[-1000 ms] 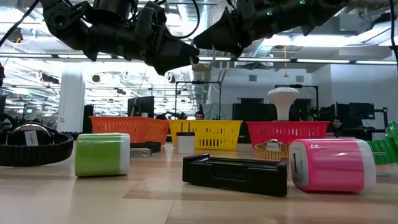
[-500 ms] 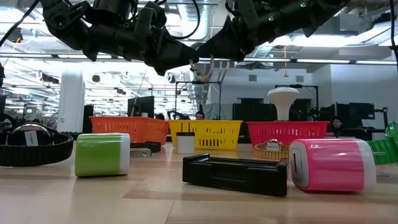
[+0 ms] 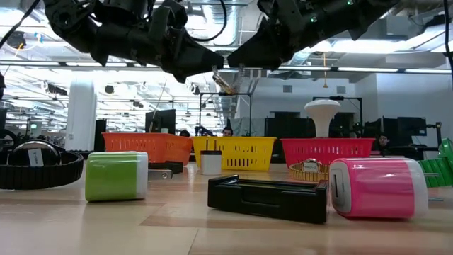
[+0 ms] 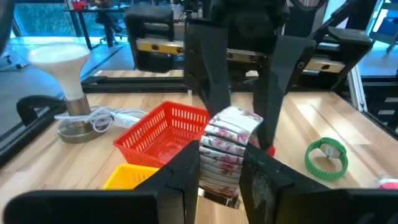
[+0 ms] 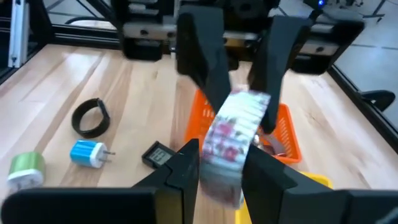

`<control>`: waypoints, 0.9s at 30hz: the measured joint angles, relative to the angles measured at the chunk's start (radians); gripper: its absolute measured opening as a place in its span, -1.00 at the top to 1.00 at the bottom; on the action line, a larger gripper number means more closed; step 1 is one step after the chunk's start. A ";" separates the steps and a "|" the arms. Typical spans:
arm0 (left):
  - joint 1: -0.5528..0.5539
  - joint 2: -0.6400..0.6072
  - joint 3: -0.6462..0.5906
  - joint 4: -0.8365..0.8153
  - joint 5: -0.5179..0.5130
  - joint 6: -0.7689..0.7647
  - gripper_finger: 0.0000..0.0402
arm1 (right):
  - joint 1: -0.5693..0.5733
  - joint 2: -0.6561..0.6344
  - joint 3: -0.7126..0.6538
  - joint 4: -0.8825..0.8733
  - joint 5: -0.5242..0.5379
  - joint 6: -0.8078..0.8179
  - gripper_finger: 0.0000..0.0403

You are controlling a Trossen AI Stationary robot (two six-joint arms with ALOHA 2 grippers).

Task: Pick & Place Office items
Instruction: Put the white wristwatch into the orange bin

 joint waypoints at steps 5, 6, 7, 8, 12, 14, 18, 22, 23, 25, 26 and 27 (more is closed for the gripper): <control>0.000 -0.086 0.000 -0.081 -0.006 0.001 0.63 | 0.000 0.000 0.000 -0.003 0.002 0.000 0.51; 0.000 -0.105 0.000 -0.107 -0.006 0.001 0.62 | -0.001 0.000 0.000 -0.004 0.002 0.000 0.51; 0.000 -0.125 0.000 -0.140 -0.007 0.001 0.61 | -0.005 0.000 0.000 -0.005 0.002 0.000 0.51; 0.000 -0.145 0.000 -0.168 -0.013 0.001 0.60 | -0.009 0.000 0.000 -0.008 0.001 0.000 0.51; 0.000 -0.212 0.000 -0.297 -0.070 0.003 0.59 | -0.024 0.000 0.000 -0.023 0.001 0.000 0.51; 0.000 -0.239 0.000 -0.351 -0.096 0.003 0.61 | -0.031 0.000 0.000 -0.026 0.001 0.000 0.51; -0.002 -0.303 0.000 -0.441 -0.151 0.003 0.62 | -0.031 0.000 0.000 -0.028 0.001 0.008 0.51; -0.002 -0.364 0.001 -0.546 -0.183 -0.002 0.59 | -0.015 0.000 0.000 -0.062 -0.002 0.009 0.51; -0.002 -0.375 0.001 -0.579 -0.187 -0.008 0.59 | -0.012 0.000 0.000 -0.072 -0.002 0.009 0.51; -0.002 -0.383 0.001 -0.640 -0.193 -0.040 0.60 | -0.005 0.000 0.000 -0.081 -0.002 0.009 0.51; -0.001 -0.382 0.000 -0.669 -0.194 -0.060 0.61 | -0.001 0.000 0.000 -0.081 -0.002 0.009 0.51; -0.002 -0.382 0.000 -0.702 -0.196 -0.083 0.61 | 0.002 0.000 0.000 -0.080 -0.002 0.009 0.51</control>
